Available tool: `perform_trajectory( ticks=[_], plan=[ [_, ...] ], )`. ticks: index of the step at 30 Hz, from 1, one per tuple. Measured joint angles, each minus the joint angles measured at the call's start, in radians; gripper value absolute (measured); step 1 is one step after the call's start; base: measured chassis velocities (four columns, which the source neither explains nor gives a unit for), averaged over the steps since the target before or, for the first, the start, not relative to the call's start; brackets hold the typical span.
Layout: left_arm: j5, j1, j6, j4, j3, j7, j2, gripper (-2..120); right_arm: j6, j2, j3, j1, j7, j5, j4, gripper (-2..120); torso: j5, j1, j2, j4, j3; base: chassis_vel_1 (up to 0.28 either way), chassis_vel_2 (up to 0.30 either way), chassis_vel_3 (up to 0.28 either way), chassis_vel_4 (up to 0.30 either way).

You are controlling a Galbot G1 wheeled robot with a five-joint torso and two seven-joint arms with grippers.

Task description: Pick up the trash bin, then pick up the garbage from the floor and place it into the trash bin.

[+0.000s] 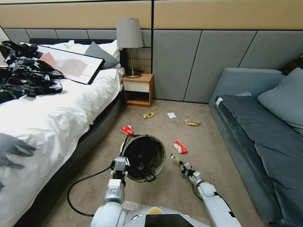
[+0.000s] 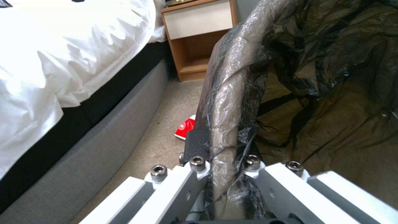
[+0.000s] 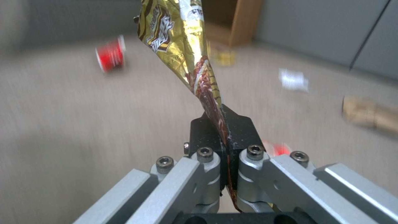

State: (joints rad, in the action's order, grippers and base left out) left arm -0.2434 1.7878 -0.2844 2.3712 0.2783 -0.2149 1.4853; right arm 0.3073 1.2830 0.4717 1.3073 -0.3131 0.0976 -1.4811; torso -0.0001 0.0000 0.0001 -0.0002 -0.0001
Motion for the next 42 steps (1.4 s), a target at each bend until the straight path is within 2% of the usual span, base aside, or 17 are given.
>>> perform_trajectory(
  ticks=[1, 3, 5, 6, 8, 11, 13, 15, 16, 20, 23, 25, 26, 28, 31, 42],
  plan=[
    [0.000, 0.000, 0.000, 0.000, 0.000, 0.000, 0.000, 0, 0.000, 0.000, 0.000, 0.000, 0.000, 0.000, 0.000, 0, 0.0000, 0.000, 0.000, 0.0000, 0.000, 0.000, 0.000, 0.000, 0.000],
    [0.002, -0.002, 0.000, -0.006, -0.001, 0.001, -0.002, 0, 0.007, -0.002, -0.007, 0.023, 0.004, 0.038, -0.089, 0, 0.0003, 0.000, 0.000, 0.0000, 0.000, 0.000, 0.000, 0.000, 0.000],
    [0.004, -0.005, -0.001, -0.015, -0.006, 0.003, -0.004, 0, 0.011, -0.005, -0.023, 0.048, 0.004, 0.089, -0.245, 0, -0.0002, 0.000, 0.000, 0.0004, 0.000, 0.000, 0.000, 0.000, 0.000],
    [0.004, -0.005, -0.001, -0.015, -0.006, 0.003, -0.004, 0, 0.011, -0.005, -0.023, 0.048, 0.004, 0.089, -0.245, 0, -0.0002, 0.000, 0.000, 0.0004, 0.000, 0.000, 0.000, 0.000, 0.000],
    [0.004, -0.007, -0.001, -0.025, -0.010, 0.004, -0.005, 0, 0.008, -0.008, -0.041, 0.066, -0.001, 0.118, -0.370, 0, 0.0001, 0.000, 0.000, 0.0002, 0.000, 0.000, 0.000, 0.000, 0.000],
    [0.004, -0.008, -0.002, -0.030, -0.011, 0.005, -0.005, 0, 0.003, -0.011, -0.055, 0.075, -0.009, 0.130, -0.439, 0, -0.0003, 0.000, 0.000, 0.0002, 0.000, 0.000, 0.000, 0.000, 0.000],
    [0.005, -0.008, -0.002, -0.032, -0.011, 0.005, -0.006, 0, -0.005, -0.019, -0.085, 0.090, -0.019, 0.139, -0.546, 0, 0.0000, 0.000, 0.000, 0.0003, 0.000, 0.000, 0.000, 0.000, 0.000],
    [0.005, -0.009, -0.002, -0.032, -0.011, 0.005, -0.006, 0, -0.006, -0.022, -0.094, 0.094, -0.023, 0.143, -0.572, 0, -0.0002, 0.000, 0.000, 0.0002, 0.000, 0.000, 0.000, 0.000, 0.000],
    [0.006, -0.009, -0.002, -0.034, -0.011, 0.006, -0.005, 0, -0.009, -0.029, -0.119, 0.105, -0.042, 0.157, -0.627, 0, 0.0002, 0.000, 0.000, 0.0002, 0.000, 0.000, 0.000, 0.000, 0.000],
    [0.006, -0.010, -0.002, -0.036, -0.012, 0.006, -0.005, 0, -0.018, -0.050, -0.173, 0.129, -0.099, 0.206, -0.716, 0, 0.0000, 0.000, 0.000, 0.0001, 0.000, 0.000, 0.000, 0.000, 0.000],
    [0.006, -0.010, -0.002, -0.036, -0.012, 0.006, -0.004, 0, -0.022, -0.057, -0.187, 0.134, -0.109, 0.215, -0.726, 0, 0.0000, 0.000, 0.000, 0.0001, 0.000, 0.000, 0.000, 0.000, 0.000],
    [0.006, -0.011, -0.002, -0.036, -0.013, 0.006, -0.001, 0, -0.041, -0.107, -0.264, 0.153, -0.140, 0.241, -0.748, 0, 0.0002, 0.000, 0.000, 0.0000, 0.000, 0.000, 0.000, 0.000, 0.000],
    [0.006, -0.011, -0.002, -0.036, -0.013, 0.006, -0.001, 0, -0.041, -0.107, -0.264, 0.153, -0.140, 0.241, -0.748, 0, 0.0002, 0.000, 0.000, 0.0000, 0.000, 0.000, 0.000, 0.000, 0.000],
    [0.005, -0.011, -0.002, -0.037, -0.015, 0.006, 0.003, 0, -0.042, -0.146, -0.320, 0.161, -0.151, 0.209, -0.721, 0, 0.0002, 0.000, 0.000, 0.0003, 0.000, 0.000, 0.000, 0.000, 0.000],
    [0.004, -0.012, -0.002, -0.037, -0.015, 0.006, 0.004, 0, -0.039, -0.161, -0.345, 0.167, -0.154, 0.182, -0.699, 0, 0.0001, 0.000, 0.000, 0.0003, 0.000, 0.000, 0.000, 0.000, 0.000],
    [0.003, -0.016, -0.002, -0.040, -0.014, 0.007, 0.007, 0, 0.000, -0.136, -0.391, 0.191, -0.166, 0.107, -0.589, 0, 0.0001, 0.000, 0.000, 0.0002, 0.000, 0.000, 0.000, 0.000, 0.000]
  ],
)
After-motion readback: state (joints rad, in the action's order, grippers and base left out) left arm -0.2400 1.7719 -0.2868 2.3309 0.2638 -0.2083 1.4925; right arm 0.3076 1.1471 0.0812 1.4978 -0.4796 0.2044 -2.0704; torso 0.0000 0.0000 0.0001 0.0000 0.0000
